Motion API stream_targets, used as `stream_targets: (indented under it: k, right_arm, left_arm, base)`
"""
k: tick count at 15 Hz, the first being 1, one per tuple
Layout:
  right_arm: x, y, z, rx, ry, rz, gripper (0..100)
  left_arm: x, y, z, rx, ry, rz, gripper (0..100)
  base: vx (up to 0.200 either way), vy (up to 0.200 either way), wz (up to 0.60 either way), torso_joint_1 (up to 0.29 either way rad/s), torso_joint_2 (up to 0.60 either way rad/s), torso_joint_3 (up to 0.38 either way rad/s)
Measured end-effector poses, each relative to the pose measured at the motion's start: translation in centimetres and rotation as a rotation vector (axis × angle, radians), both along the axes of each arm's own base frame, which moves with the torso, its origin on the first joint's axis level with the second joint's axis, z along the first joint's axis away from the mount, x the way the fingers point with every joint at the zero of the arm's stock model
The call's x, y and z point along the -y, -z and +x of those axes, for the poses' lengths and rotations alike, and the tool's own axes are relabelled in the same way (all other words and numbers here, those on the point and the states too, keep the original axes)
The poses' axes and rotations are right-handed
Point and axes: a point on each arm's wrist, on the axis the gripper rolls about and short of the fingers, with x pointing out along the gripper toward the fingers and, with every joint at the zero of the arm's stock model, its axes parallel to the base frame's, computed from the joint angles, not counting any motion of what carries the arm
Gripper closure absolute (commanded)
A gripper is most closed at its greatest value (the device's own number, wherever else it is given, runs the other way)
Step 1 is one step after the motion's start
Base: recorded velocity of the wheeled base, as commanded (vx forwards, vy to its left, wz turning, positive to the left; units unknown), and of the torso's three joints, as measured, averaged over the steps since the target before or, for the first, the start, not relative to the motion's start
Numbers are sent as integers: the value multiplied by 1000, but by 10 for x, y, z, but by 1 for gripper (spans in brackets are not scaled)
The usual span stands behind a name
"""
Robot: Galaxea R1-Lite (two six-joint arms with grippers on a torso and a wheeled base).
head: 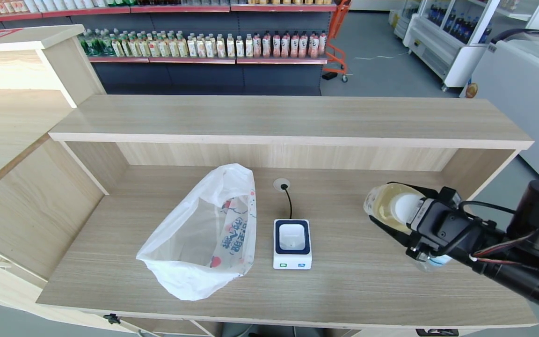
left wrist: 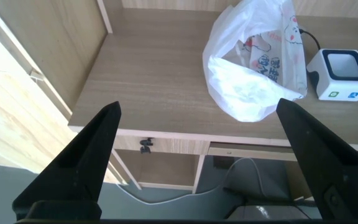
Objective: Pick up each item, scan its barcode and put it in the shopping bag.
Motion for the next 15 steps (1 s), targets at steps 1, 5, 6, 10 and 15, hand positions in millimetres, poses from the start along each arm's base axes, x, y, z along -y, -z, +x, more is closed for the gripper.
stream_targets:
  k: [1, 5, 6, 10, 15]
  right_arm:
    - [0, 1, -1, 10, -2, -23, 100]
    - [-1, 3, -4, 31, -32, -60, 100]
    - [-1, 3, -4, 30, -32, -61, 100]
    - [0, 2, -4, 32, -31, -59, 100]
    - [0, 2, -4, 31, -32, -59, 100]
  left_arm:
    - [0, 0, 0, 0, 0, 0, 0]
    - [0, 0, 0, 0, -1, 0, 0]
    - [0, 0, 0, 0, -2, 0, 0]
    - [0, 0, 0, 0, 0, 0, 0]
    - [0, 0, 0, 0, 0, 1, 0]
  base:
    - [0, 0, 0, 0, 0, 0]
    - [0, 0, 0, 0, 0, 0]
    - [0, 0, 0, 0, 0, 0]
    - [0, 0, 0, 0, 0, 0]
    - [0, 120, 0, -2, -1, 1]
